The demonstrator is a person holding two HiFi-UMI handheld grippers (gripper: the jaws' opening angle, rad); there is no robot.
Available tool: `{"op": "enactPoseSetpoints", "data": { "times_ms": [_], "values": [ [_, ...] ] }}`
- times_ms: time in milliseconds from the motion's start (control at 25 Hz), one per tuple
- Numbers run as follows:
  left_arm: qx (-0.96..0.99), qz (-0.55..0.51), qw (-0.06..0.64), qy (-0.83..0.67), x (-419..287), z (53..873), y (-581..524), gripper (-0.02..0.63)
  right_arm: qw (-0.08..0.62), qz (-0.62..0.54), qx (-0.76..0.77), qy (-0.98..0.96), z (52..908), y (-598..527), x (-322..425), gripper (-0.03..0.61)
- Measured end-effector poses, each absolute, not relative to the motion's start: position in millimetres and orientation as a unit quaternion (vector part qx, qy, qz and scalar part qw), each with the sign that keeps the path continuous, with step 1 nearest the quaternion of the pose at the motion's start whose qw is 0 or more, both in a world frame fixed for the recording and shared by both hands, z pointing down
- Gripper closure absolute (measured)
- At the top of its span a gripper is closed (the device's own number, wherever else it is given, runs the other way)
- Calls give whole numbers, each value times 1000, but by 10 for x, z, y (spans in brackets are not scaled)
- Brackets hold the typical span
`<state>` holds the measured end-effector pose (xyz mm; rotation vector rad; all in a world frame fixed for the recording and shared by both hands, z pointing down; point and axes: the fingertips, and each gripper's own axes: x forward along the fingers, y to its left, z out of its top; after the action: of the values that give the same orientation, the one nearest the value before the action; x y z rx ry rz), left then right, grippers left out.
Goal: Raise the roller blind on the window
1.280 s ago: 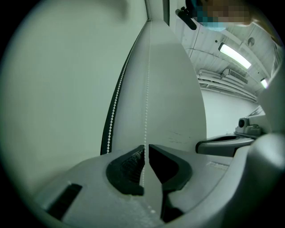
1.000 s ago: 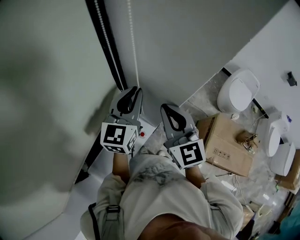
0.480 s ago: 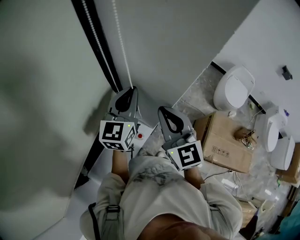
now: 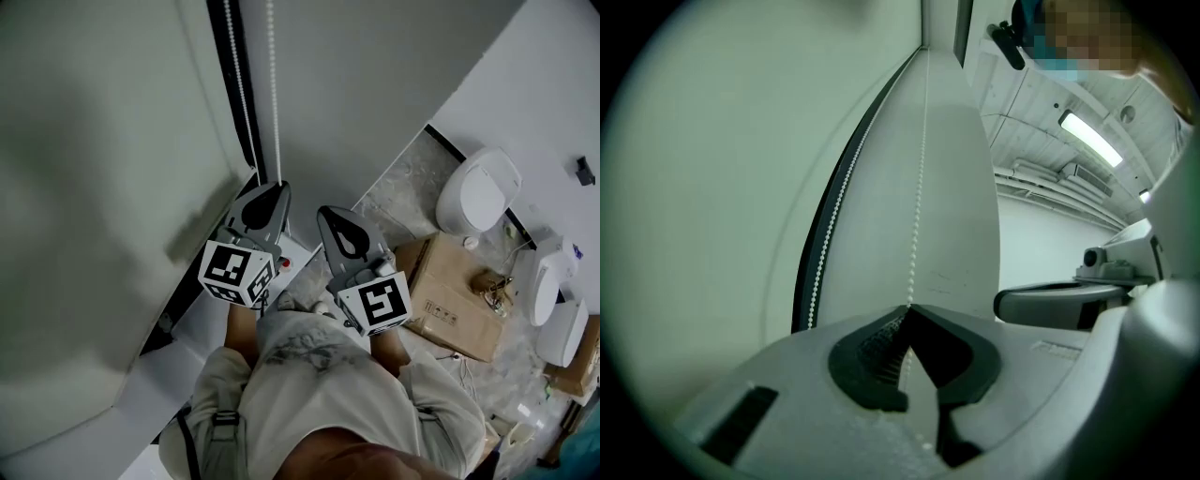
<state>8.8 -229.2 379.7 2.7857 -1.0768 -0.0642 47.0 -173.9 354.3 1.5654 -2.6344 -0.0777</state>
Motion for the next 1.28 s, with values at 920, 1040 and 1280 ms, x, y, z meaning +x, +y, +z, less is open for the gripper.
{"op": "enactPoseSetpoints", "data": {
  "times_ms": [920, 1040, 1280],
  "values": [
    [923, -2, 87, -374, -2, 3908, -1734, 604, 0, -39, 373, -927, 2663, -1621, -1, 531],
    [924, -1, 87, -373, 29, 3901, -1724, 604, -2, -46, 364, -930, 2545, -1663, -38, 516],
    [924, -2, 89, -372, 44, 3921, -1727, 604, -8, -58, 356, -932, 2352, -1774, -109, 497]
  ]
}}
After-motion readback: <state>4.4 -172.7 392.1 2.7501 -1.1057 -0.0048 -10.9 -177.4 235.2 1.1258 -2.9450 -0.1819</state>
